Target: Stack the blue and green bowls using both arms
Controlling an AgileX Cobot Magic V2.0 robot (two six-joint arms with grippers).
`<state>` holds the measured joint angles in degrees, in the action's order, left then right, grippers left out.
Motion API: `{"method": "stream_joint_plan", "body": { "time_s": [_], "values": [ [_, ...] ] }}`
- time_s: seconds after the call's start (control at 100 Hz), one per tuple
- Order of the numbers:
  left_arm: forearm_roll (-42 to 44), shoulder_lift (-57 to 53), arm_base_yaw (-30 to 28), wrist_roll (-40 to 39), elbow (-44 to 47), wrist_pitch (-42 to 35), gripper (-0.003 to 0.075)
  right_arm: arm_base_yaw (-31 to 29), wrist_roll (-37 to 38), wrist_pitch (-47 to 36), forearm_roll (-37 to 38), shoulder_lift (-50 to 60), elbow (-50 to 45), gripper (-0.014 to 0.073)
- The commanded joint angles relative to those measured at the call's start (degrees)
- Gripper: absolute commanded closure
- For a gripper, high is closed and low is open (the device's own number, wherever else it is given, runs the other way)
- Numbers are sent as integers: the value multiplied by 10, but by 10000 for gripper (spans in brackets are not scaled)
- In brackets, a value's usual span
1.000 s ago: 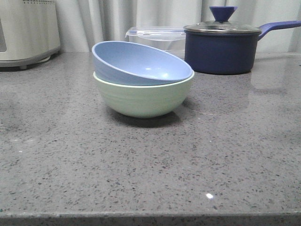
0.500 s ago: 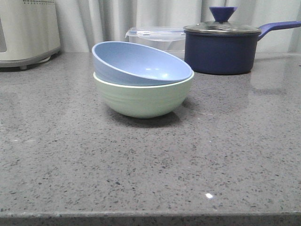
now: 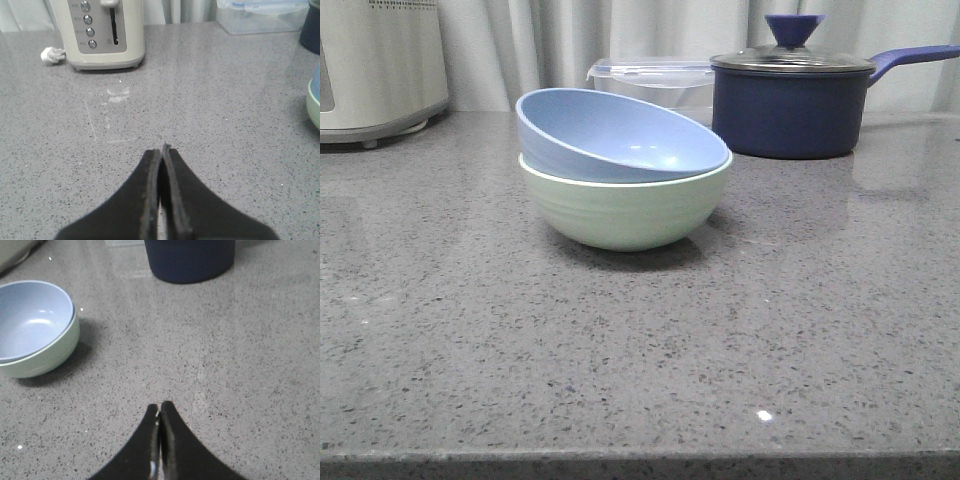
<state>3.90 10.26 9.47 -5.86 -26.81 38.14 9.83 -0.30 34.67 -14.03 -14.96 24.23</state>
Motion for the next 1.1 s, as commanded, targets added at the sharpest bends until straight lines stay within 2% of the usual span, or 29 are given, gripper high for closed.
{"method": "stream_joint_plan", "body": {
  "time_s": [0.0, 1.0, 1.09],
  "values": [
    [9, -9, 0, -6, -10, -54, 741, -3, -7, -48, -2, 8, 11, 593],
    [21, -15, 0, -6, -2, -54, 741, -3, -7, -48, -2, 8, 11, 593],
    [28, -19, -1, -7, 17, -81, 741, -3, -7, -48, -2, 8, 11, 593]
  ]
}}
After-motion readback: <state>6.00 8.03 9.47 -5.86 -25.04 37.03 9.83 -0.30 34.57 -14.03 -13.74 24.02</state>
